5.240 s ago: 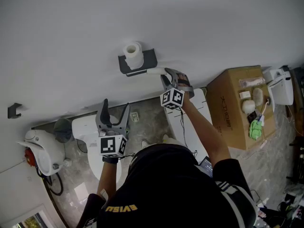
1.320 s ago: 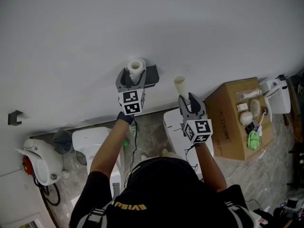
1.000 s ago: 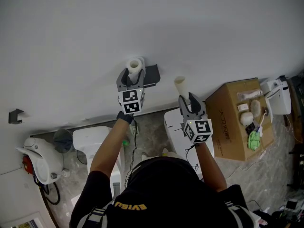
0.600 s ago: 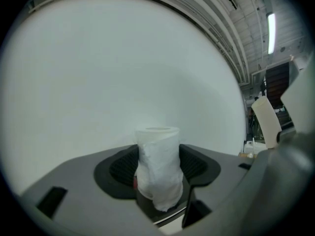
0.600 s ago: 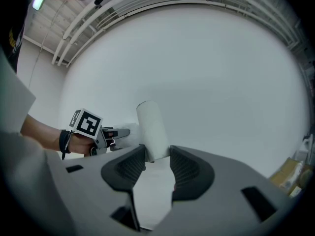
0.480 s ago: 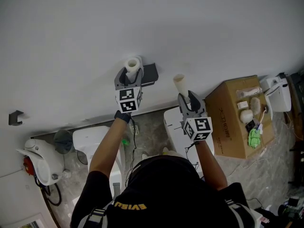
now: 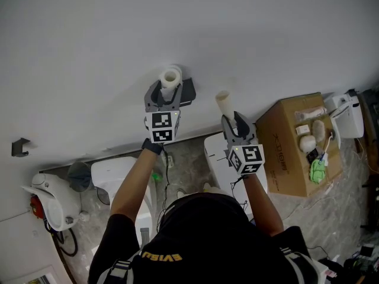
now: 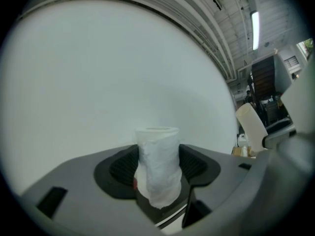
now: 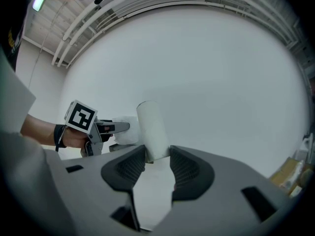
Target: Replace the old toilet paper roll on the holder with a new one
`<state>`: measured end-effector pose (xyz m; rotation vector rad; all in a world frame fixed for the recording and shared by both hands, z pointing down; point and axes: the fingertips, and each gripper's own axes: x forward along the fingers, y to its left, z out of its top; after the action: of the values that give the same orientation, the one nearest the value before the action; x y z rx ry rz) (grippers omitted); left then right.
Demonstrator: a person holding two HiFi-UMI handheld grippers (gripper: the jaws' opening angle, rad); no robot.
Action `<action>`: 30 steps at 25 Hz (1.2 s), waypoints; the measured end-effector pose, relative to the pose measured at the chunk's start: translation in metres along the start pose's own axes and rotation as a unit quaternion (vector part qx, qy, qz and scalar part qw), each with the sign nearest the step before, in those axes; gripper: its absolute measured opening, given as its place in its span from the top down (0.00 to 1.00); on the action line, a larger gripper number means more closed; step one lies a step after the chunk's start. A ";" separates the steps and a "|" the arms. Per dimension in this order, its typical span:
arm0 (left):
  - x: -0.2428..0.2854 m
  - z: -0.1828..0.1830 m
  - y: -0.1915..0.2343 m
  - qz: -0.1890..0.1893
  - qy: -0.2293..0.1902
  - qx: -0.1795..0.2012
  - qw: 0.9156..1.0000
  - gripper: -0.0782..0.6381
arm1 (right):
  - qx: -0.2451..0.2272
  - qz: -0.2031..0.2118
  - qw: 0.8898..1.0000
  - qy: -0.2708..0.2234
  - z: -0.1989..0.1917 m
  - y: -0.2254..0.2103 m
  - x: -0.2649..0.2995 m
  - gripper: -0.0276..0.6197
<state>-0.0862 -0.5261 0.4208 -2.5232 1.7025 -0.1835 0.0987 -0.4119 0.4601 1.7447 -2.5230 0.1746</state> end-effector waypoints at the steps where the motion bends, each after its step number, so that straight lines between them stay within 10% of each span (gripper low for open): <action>1: -0.001 0.002 -0.005 -0.007 -0.001 0.008 1.000 0.52 | 0.000 0.000 1.000 0.000 0.000 0.000 0.000 0.72; 30: 0.012 0.000 -0.131 -0.143 -0.001 0.071 0.987 0.52 | 0.018 -0.088 0.996 0.024 -0.017 -0.052 -0.033 0.72</action>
<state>0.0382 -0.4882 0.4400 -2.6437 1.2673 -0.3098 0.1588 -0.3975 0.4763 1.9398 -2.3319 0.2490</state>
